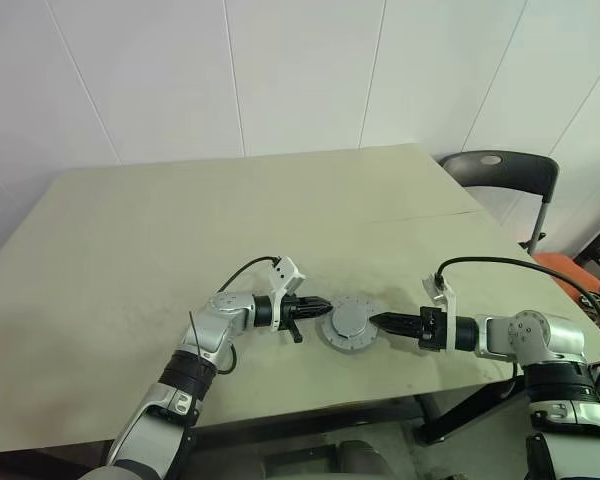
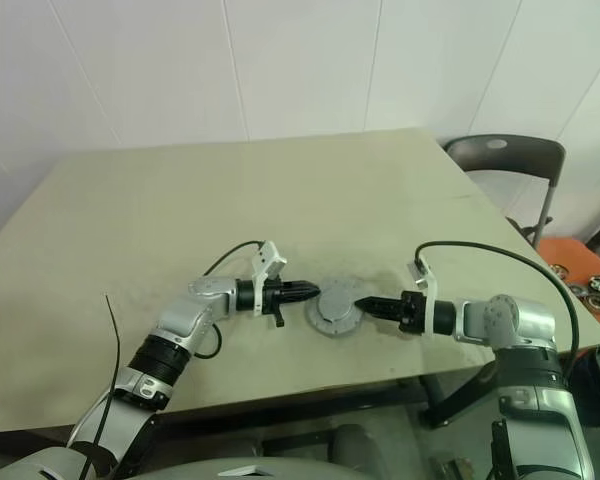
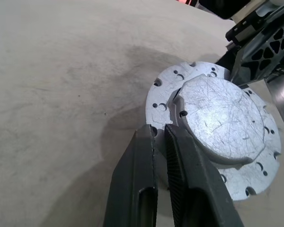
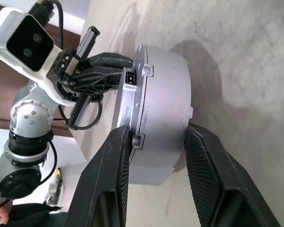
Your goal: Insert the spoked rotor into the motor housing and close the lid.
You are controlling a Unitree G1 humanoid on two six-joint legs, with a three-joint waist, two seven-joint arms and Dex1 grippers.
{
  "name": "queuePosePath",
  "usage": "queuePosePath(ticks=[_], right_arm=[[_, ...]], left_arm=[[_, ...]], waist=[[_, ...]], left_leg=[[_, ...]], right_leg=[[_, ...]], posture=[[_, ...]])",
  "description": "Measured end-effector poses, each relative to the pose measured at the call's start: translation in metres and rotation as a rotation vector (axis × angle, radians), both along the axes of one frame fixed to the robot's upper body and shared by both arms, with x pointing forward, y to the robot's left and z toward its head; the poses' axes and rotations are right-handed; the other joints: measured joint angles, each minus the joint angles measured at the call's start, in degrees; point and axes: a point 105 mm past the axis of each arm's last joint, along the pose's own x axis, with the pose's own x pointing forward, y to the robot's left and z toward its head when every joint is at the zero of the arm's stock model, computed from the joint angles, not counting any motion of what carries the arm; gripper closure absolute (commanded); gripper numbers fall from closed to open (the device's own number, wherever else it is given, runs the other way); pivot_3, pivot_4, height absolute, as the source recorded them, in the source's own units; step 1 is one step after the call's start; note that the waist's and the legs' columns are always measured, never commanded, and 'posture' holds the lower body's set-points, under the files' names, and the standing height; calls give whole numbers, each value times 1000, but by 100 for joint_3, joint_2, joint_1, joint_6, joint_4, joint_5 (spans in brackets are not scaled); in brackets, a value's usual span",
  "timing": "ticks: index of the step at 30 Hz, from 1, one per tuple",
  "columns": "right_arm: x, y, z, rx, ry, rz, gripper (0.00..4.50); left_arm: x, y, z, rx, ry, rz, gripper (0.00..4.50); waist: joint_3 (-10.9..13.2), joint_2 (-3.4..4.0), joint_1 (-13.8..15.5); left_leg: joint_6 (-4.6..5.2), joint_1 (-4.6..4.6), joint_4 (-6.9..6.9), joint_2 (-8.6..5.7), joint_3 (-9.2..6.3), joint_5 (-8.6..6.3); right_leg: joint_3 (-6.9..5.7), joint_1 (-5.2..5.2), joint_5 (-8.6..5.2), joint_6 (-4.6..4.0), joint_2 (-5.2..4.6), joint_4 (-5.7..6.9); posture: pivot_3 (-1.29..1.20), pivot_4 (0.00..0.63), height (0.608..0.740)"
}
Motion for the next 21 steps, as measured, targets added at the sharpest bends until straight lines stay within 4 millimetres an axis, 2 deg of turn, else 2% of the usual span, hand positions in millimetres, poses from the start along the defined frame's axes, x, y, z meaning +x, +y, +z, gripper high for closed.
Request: queuePosePath(ticks=[4, 7, 16, 21], right_arm=[[1, 4, 1, 6, -3, -11, 3043], [3, 11, 2, 32, -11, -13, 3043], [14, 22, 1, 85, -5, -53, 3043], [18, 26, -1, 138, 43, -102, 3043]], left_arm=[[3, 9, 2, -13, 11, 31, 4051], [12, 24, 8, -47, 24, 106, 4051], [31, 74, 64, -216, -54, 289, 4051], [31, 98, 69, -261, -21, 367, 4051]], waist=[[2, 1, -24], [7, -1, -93], [13, 2, -170], [15, 5, -168]], left_leg=[[0, 1, 0, 3, 0, 0], [0, -1, -6, 8, 1, 0], [0, -10, -30, 14, 4, 0], [0, -8, -28, 13, 5, 0]], right_leg=[[0, -3, 0, 0, 4, 4], [-1, -15, 1, 2, 8, 14], [3, -59, 6, 2, 10, 47], [3, -60, 5, 1, 11, 55]], posture=[[0, 0, 740], [0, 0, 740], [0, 0, 740], [0, 0, 740]])
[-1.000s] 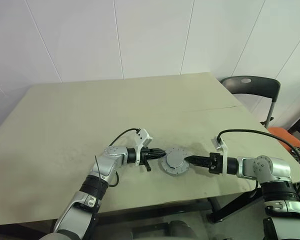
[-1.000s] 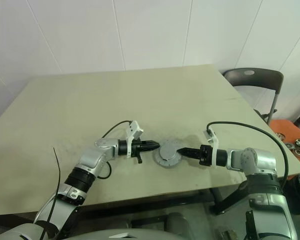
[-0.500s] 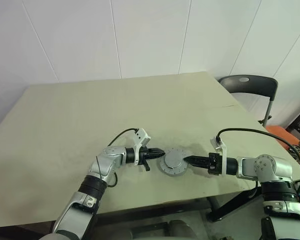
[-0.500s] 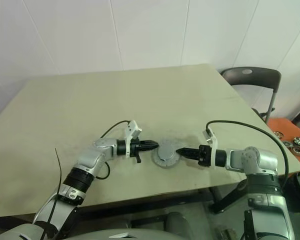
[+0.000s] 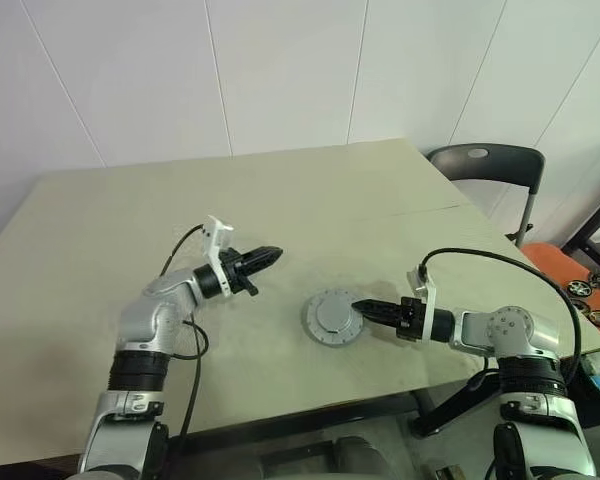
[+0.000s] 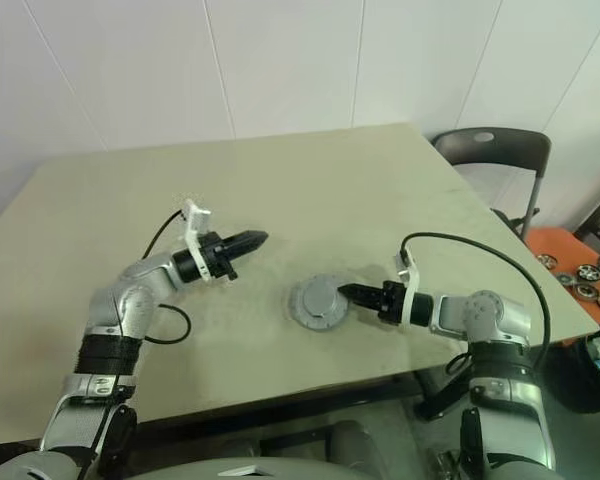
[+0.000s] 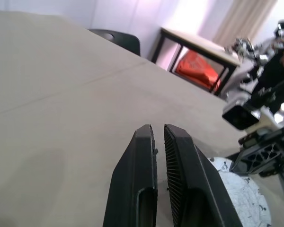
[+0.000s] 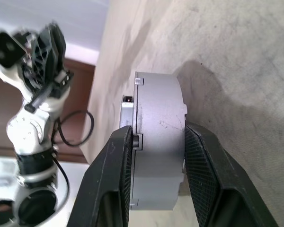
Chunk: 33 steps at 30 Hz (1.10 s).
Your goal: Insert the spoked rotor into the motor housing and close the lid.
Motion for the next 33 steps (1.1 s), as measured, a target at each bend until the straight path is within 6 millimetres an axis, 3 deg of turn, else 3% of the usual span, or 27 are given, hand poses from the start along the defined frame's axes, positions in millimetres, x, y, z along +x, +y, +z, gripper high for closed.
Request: queuePosePath(ticks=[7, 14, 23, 27, 33], right_arm=[[10, 12, 0, 111, 128, -64, 3043], [34, 5, 20, 147, 122, -141, 3043], [36, 3, 17, 167, 152, -161, 3043], [42, 6, 32, 213, 115, -156, 3043], [57, 12, 71, 312, 41, -125, 3043]], left_arm=[[-5, 11, -12, -5, 47, 51, 4051], [-8, 13, -16, 1, 66, 69, 4051], [-12, 12, -14, -64, 103, 54, 4051], [-21, 17, -5, -234, 164, 45, 4051], [-28, 26, 2, -457, 243, 74, 4051]], waist=[[14, 17, 15], [21, 23, 52], [21, 24, 14], [21, 24, 11], [20, 22, 15]], left_leg=[[-1, -2, 9, -4, 1, 1], [-2, -24, 8, -15, 2, 1], [-2, -82, 17, -9, 4, 1], [-2, -81, 17, -5, 3, 2], [-2, -82, 27, -13, 5, 2]], right_leg=[[5, -28, 14, -21, -4, 1], [5, -34, 16, -24, -22, -26], [9, -101, 21, -20, -25, -8], [11, -108, 21, -20, -23, 5], [10, -105, 21, -20, -21, 5]], posture=[[0, 0, 740], [0, 0, 740], [0, 0, 740], [0, 0, 740], [0, 0, 740]])
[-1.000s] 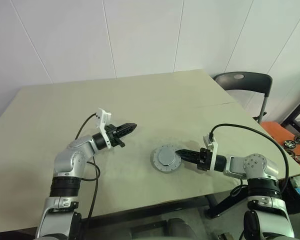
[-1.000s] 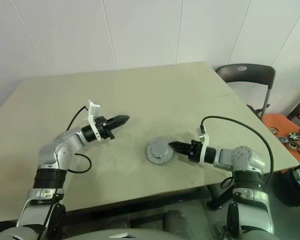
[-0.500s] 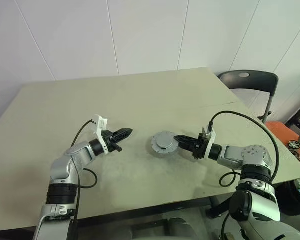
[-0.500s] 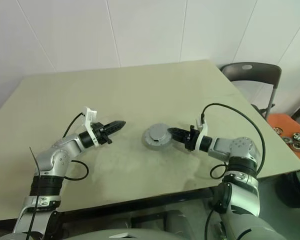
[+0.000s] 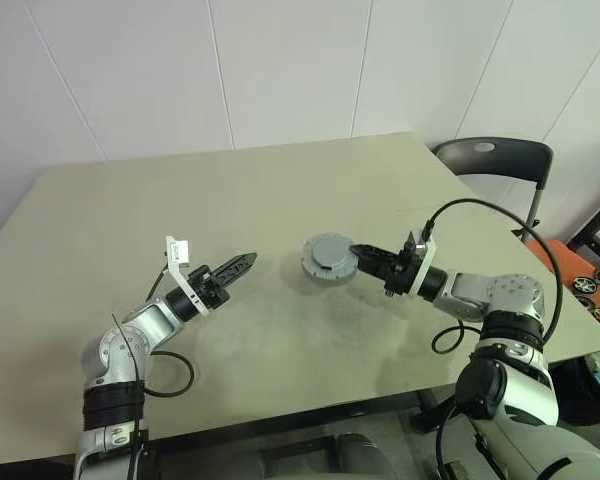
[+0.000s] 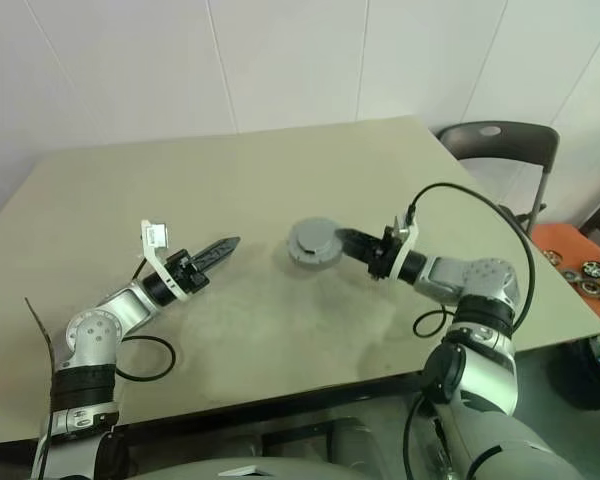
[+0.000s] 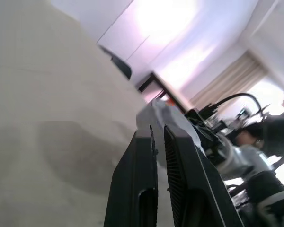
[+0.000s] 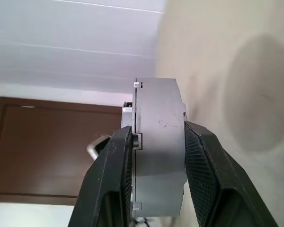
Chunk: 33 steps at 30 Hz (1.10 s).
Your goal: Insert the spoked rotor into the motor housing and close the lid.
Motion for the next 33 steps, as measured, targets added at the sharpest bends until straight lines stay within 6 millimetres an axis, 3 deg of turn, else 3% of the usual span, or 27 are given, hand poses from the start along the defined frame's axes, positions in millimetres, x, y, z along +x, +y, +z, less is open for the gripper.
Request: queuePosePath(ticks=[6, 12, 15, 22, 25, 28, 33], right_arm=[[-3, 8, 7, 22, 6, 59, 3043], [-5, 14, 8, 13, 9, 95, 3043], [-6, 20, 11, 2, -1, 129, 3044], [-6, 33, 16, 11, -24, 169, 3044], [-1, 100, 2, 85, -75, 148, 3044], [-16, 135, -30, 62, 1, 206, 3044], [-10, 133, -28, 42, -49, 197, 3044]], left_arm=[[1, 14, 7, -160, 39, 84, 4051], [-8, 13, -16, -200, 147, 123, 4051], [-9, 11, -18, -204, 161, 129, 3438], [-17, 8, -18, -311, 186, 100, 1088], [-19, 10, -17, -328, 182, 100, 83], [-15, 11, -14, -311, 187, 115, 12], [-15, 2, -15, -330, 206, 78, 12]], waist=[[0, 0, 3], [0, -1, 3], [0, 0, 0], [-1, -1, -5], [-15, -21, -196], [-4, -2, -134], [-7, -10, -13]], left_leg=[[-1, -3, -2, 3, 0, 0], [-2, -2, 1, -2, 1, 1], [-4, -1, 2, -4, 3, 2], [-5, -2, 1, -4, 5, 2], [-4, 5, -25, 21, 10, 2], [-31, 4, -14, 13, -19, 17], [-46, -17, 18, -9, -16, 25]], right_leg=[[1, 0, 0, -1, -5, -5], [2, -1, 1, -2, -3, -2], [2, 0, 2, -4, 0, -1], [3, -1, 2, -5, 0, -4], [11, 2, 9, -13, 21, 14], [-19, -9, 14, -21, 14, 19], [6, -3, 23, -6, -16, -6]], posture=[[0, 0, 740], [0, 0, 740], [0, 0, 740], [0, 0, 740], [0, 0, 740], [0, 0, 740], [0, 0, 740]])
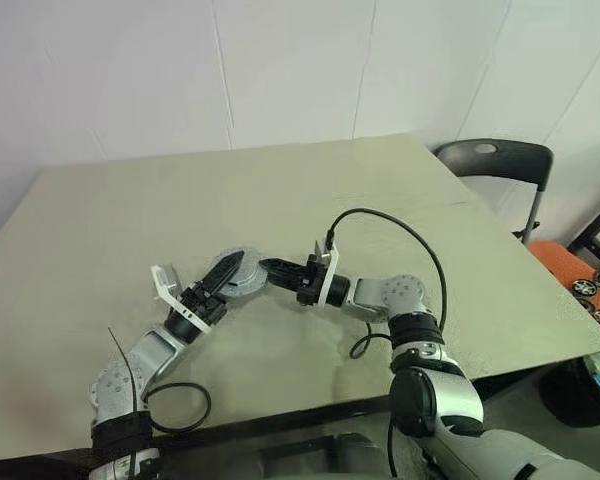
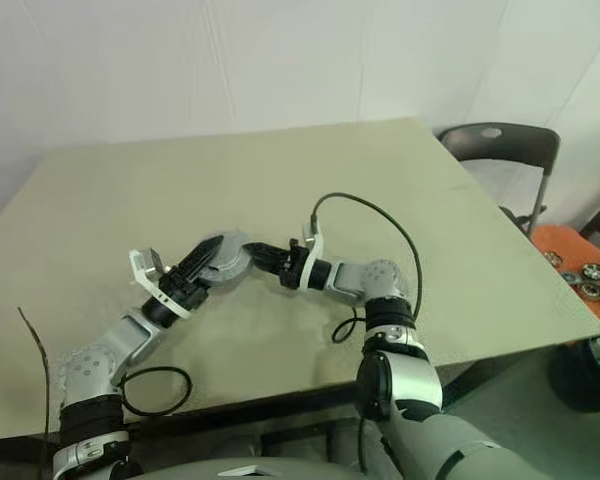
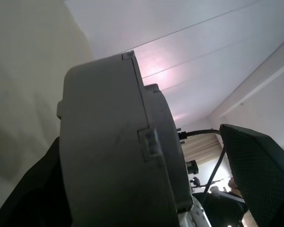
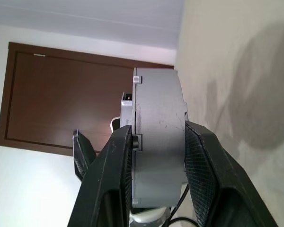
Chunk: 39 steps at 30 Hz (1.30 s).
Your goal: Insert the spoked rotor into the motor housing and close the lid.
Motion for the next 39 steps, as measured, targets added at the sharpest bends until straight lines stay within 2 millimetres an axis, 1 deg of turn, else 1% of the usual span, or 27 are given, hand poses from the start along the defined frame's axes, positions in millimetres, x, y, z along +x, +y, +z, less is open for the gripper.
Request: queuePosePath(ticks=[4, 9, 14, 18, 22, 25, 28, 33, 36, 39], right_arm=[[3, -3, 2, 11, -24, -13, 3044], [4, -5, -2, -7, -23, -20, 3044], [6, -7, -2, -6, -33, -29, 3044], [6, -7, -2, -11, -40, -32, 3044], [6, -6, -1, -7, -42, -30, 3044], [6, -6, -1, -3, -43, -30, 3044], [6, -6, 0, 6, -46, -29, 3044], [6, -6, 0, 4, -48, -33, 3044], [7, -6, 0, 7, -50, -33, 3044], [7, -6, 1, 12, -54, -33, 3044]], left_arm=[[4, -3, 3, 1, -14, 2, 12], [7, -6, -2, 11, 5, 3, 12], [15, -10, 0, 49, -12, 13, 12], [22, -11, 0, 118, -39, 41, 12], [24, -9, 1, 127, -60, 54, 12], [24, -9, 0, 120, -64, 58, 618], [25, -7, -2, 125, -57, 68, 1538], [25, -7, -3, 122, -51, 69, 1538], [25, -7, -2, 109, -54, 70, 1989], [25, -7, 0, 92, -60, 70, 2102]], waist=[[-1, -1, -8], [0, 1, -19], [0, 0, -29], [0, 0, -29], [0, 0, -46], [0, 0, -67], [0, 0, -81], [0, 0, -129], [0, 0, -132], [0, 0, -134]], left_leg=[[1, 6, 1, -4, 10, -1], [0, 14, -8, 11, 4, 0], [0, 11, -5, 7, 9, 0], [0, 10, -6, 5, 8, 0], [0, 10, -9, 7, 7, 0], [0, 10, -7, 7, 8, 0], [0, 10, -7, 7, 8, 0], [1, 10, -7, 8, 7, 0], [0, 10, -7, 8, 7, 0], [1, 11, -7, 8, 7, 0]], right_leg=[[-2, 1, 1, 1, 12, 6], [-11, -1, 5, -6, 29, 15], [-7, -1, 5, -6, 25, 10], [-7, -1, 6, -6, 23, 9], [-8, -2, 6, -6, 23, 10], [-7, -2, 6, -6, 22, 10], [-7, -1, 6, -6, 22, 11], [-7, -1, 6, -6, 20, 11], [-7, -1, 6, -5, 20, 11], [-8, -1, 6, -5, 20, 13]], posture=[[0, 0, 740], [0, 0, 740], [0, 0, 740], [0, 0, 740], [0, 0, 740], [0, 0, 740], [0, 0, 740], [0, 0, 740], [0, 0, 740], [0, 0, 740]])
